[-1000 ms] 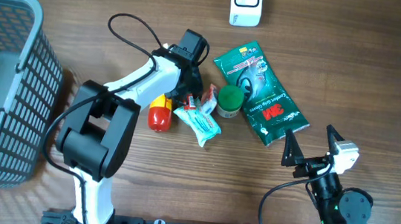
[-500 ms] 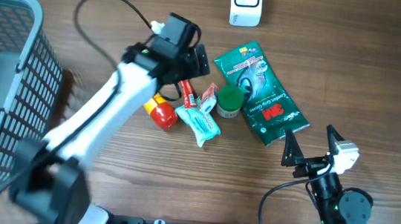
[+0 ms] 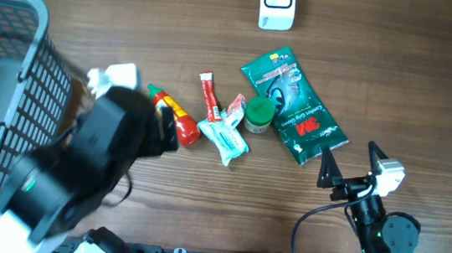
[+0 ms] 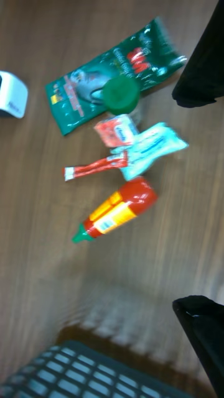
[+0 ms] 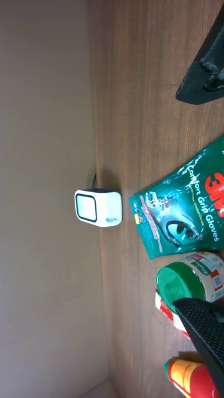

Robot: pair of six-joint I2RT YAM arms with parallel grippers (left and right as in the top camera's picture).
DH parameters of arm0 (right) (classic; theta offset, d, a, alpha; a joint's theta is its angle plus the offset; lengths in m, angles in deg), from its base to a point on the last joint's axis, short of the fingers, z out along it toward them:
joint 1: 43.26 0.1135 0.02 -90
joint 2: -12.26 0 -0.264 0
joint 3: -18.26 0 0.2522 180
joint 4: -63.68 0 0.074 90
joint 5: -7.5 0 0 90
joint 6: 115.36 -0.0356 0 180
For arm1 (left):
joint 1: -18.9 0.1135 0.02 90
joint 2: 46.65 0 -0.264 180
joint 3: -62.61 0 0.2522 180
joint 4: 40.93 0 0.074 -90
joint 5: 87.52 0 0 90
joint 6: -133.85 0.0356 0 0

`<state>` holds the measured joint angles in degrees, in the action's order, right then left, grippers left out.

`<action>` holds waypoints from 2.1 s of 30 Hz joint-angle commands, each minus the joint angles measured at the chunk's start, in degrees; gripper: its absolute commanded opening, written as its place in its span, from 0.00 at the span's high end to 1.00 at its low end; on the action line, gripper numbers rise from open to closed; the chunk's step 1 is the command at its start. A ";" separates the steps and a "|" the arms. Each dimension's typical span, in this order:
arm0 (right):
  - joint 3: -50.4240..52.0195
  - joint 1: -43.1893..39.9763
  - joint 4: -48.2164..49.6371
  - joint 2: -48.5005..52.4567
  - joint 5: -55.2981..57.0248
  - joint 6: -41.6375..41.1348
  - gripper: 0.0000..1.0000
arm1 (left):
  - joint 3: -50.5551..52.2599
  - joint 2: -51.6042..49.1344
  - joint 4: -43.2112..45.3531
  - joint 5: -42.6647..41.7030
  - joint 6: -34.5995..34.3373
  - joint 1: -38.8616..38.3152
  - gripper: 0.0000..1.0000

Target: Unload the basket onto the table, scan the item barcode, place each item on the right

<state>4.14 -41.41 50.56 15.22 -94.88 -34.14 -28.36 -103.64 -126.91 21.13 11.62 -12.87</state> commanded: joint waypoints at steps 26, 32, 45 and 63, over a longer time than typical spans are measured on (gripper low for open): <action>0.07 0.28 0.22 -0.04 0.42 -0.35 0.00 | 12.07 9.31 -12.00 2.86 -9.20 -1.14 0.00; 0.07 0.28 0.22 -0.04 0.42 -0.33 0.00 | 12.07 9.31 -12.00 2.86 -9.20 -1.14 0.00; 0.07 0.28 1.20 -0.04 -14.38 -29.38 0.00 | 12.07 9.31 -12.00 2.86 -9.20 -1.14 0.00; -25.73 0.28 -19.19 25.55 -18.86 -19.41 0.00 | 12.07 9.31 -12.00 2.84 -9.20 -1.14 0.00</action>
<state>-12.99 -41.41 37.05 31.24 -117.54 -59.47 -16.55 -94.42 -139.11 22.81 3.58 -13.72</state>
